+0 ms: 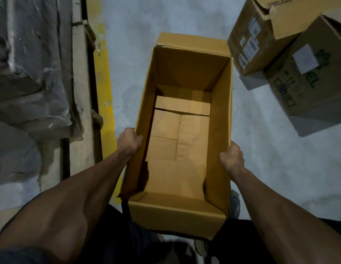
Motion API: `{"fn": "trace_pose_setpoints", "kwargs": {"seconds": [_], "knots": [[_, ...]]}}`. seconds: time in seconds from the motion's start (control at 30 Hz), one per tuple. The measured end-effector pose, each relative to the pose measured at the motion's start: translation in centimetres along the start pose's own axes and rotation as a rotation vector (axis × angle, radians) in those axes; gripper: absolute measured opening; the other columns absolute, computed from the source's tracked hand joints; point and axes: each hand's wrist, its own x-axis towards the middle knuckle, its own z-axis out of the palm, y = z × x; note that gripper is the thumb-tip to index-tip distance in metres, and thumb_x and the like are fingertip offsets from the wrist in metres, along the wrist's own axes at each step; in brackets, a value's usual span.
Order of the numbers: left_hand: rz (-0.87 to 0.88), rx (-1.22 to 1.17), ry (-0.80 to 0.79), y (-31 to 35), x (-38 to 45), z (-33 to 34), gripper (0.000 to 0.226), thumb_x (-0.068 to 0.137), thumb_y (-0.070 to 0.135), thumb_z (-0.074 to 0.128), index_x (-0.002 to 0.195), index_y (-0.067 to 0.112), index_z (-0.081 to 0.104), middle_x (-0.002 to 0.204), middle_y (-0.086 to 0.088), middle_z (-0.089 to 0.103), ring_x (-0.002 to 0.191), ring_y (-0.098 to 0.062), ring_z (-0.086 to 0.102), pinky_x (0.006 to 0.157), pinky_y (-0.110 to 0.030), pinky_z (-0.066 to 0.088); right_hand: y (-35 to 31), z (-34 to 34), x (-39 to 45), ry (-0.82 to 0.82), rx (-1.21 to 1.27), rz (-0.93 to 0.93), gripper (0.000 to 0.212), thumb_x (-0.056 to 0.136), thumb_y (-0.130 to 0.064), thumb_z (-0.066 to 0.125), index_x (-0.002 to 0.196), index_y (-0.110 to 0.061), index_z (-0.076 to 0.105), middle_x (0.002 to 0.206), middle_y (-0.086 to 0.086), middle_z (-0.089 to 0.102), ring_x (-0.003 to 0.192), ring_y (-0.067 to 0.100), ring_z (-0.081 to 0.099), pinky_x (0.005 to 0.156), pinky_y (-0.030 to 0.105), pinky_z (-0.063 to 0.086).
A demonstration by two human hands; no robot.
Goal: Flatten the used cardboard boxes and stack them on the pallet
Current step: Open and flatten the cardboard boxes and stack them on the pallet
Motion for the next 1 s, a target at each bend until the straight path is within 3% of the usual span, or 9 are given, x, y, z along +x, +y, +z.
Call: {"fn": "trace_pose_setpoints", "kwargs": {"seconds": [0.17,0.4,0.47,0.57,0.83,0.9,0.97,1.0], "knots": [[0.065,-0.04,0.032,1.1,-0.8,-3.1,0.023,0.095,0.021,0.066,0.081,0.006,0.055,0.088,-0.016,0.062,0.09,-0.036,0.065,0.075,-0.039,0.052,-2.1,-2.9,-1.3,0.04,0.021,-0.05,0.033,0.102,-0.014,0.053,0.135,-0.01,0.051,0.126,0.016,0.061,0.11,0.038,0.061,0.098,0.054,0.051],[0.166,-0.141,0.075,2.9,-2.9,-8.6,0.023,0.093,0.017,0.069,0.077,0.002,0.061,0.086,-0.017,0.069,0.083,-0.035,0.068,0.079,-0.049,0.058,-4.9,-7.6,-4.1,0.069,0.094,-0.134,0.031,0.101,-0.019,0.057,0.131,-0.017,0.054,0.118,0.01,0.063,0.104,0.036,0.063,0.093,0.057,0.054],[0.172,-0.163,0.111,3.1,-3.8,-9.6,0.033,0.092,0.018,0.07,0.066,0.008,0.053,0.081,-0.015,0.066,0.082,-0.034,0.066,0.08,-0.047,0.057,-5.3,-8.7,-5.3,0.077,0.11,-0.166,0.03,0.101,-0.019,0.057,0.131,-0.019,0.054,0.115,0.007,0.063,0.103,0.035,0.064,0.092,0.058,0.054],[0.17,-0.19,0.139,3.2,-5.2,-10.6,0.037,0.091,0.019,0.07,0.064,0.012,0.046,0.071,-0.01,0.057,0.079,-0.032,0.061,0.078,-0.043,0.053,-5.4,-10.1,-7.0,0.092,0.109,-0.232,0.029,0.1,-0.02,0.057,0.13,-0.021,0.055,0.116,0.007,0.065,0.1,0.035,0.066,0.089,0.059,0.056],[0.162,-0.225,0.175,3.3,-8.6,-10.4,0.042,0.092,0.02,0.07,0.062,0.013,0.042,0.075,-0.01,0.06,0.071,-0.027,0.054,0.073,-0.038,0.048,-4.4,-12.1,-10.1,0.136,0.088,-0.275,0.024,0.102,-0.015,0.052,0.126,-0.018,0.056,0.109,0.009,0.063,0.095,0.032,0.064,0.085,0.049,0.055],[0.177,-0.211,0.178,3.6,-9.3,-10.3,0.03,0.094,0.02,0.068,0.071,0.011,0.051,0.084,-0.013,0.065,0.078,-0.029,0.059,0.077,-0.041,0.051,-4.4,-12.4,-10.2,0.138,0.097,-0.275,0.022,0.103,-0.015,0.052,0.124,-0.018,0.056,0.109,0.009,0.064,0.094,0.031,0.064,0.086,0.049,0.056],[0.218,-0.174,0.198,4.1,-10.0,-10.4,0.011,0.097,0.018,0.062,0.099,0.007,0.062,0.097,-0.013,0.068,0.089,-0.031,0.063,0.08,-0.041,0.052,-4.3,-12.8,-10.2,0.138,0.11,-0.272,0.018,0.103,-0.015,0.052,0.119,-0.019,0.057,0.107,0.01,0.065,0.092,0.032,0.064,0.086,0.049,0.056],[0.249,-0.143,0.231,4.4,-10.3,-10.5,0.017,0.098,0.016,0.058,0.112,0.006,0.061,0.104,-0.013,0.067,0.092,-0.029,0.061,0.08,-0.04,0.05,-4.3,-13.0,-10.1,0.139,0.118,-0.27,0.016,0.102,-0.014,0.052,0.115,-0.019,0.058,0.104,0.01,0.065,0.09,0.031,0.064,0.084,0.048,0.056]]}}
